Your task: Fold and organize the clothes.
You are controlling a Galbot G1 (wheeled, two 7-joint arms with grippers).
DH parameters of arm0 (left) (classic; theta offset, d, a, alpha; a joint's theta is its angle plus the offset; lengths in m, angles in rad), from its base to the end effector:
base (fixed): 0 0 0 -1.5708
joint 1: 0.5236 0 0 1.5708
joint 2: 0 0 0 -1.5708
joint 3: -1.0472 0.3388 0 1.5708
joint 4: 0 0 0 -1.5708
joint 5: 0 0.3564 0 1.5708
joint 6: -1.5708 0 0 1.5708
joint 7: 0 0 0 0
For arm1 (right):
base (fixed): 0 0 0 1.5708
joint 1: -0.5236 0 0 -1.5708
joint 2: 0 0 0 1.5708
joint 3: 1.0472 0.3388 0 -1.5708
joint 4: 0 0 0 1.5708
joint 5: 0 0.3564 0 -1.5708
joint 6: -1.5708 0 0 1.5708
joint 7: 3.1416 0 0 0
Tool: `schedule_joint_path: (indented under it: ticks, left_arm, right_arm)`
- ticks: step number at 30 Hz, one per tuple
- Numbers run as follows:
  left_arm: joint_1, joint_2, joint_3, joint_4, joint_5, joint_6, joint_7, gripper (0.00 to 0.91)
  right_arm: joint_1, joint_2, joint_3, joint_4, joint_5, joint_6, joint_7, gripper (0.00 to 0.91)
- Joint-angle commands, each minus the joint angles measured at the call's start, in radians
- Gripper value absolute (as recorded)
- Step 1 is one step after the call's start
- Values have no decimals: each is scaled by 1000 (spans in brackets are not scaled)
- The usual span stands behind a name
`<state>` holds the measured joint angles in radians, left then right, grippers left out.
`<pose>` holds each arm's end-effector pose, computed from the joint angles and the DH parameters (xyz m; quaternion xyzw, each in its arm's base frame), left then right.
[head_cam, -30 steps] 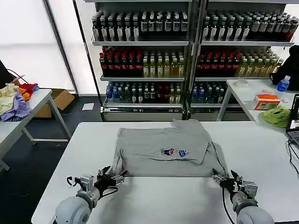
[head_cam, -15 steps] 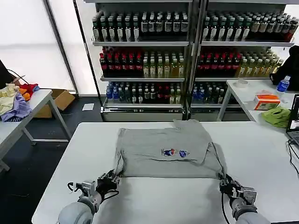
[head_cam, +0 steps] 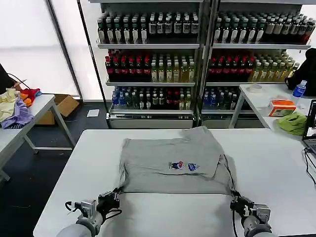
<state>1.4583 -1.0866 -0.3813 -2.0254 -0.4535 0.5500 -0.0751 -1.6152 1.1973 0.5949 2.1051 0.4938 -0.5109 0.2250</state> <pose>0.2176 0.0447 -0.2939 -0.1276 -0.9455 -0.0215 0.2986 0.1834 -0.0777 -0.2813 -0.0296 -0.9591 -0.0194 0.2807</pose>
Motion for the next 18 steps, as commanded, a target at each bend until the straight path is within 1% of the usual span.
schedule_joint_path:
  ticks: [1,5,7,8,9,10,13,17,18]
  left_arm:
    - [227,12,-131,-152,5,7,-1,10]
    - [338,5,-207,-222,4,25,16,10]
    - [394,0,-237,-255,13,26,28,50]
    - [416,-3,-253,-274,16,27,36,222]
    - [434,-5,-269,-286,17,27,42,645]
    - [451,-7,-276,-296,16,27,43,897]
    - [458,-8,-280,-322,18,27,33,907]
    - [416,24,-293,-352,5,28,28,907]
    - [412,31,-305,-350,-8,28,29,907]
  right_arm:
    - [-223,17,17,152,-22,8,-8,0]
    - [-328,36,49,229,-44,8,-26,0]
    - [-366,42,61,255,-66,6,-38,0]
    - [-380,43,63,265,-82,-1,-40,0]
    - [-384,43,63,268,-87,-5,-40,494]
    - [-383,42,62,270,-81,-6,-38,907]
    - [-345,36,78,257,-60,0,-40,907]
    - [-249,-6,154,261,50,-11,-46,907]
    - [-209,-32,183,256,85,-9,-55,907]
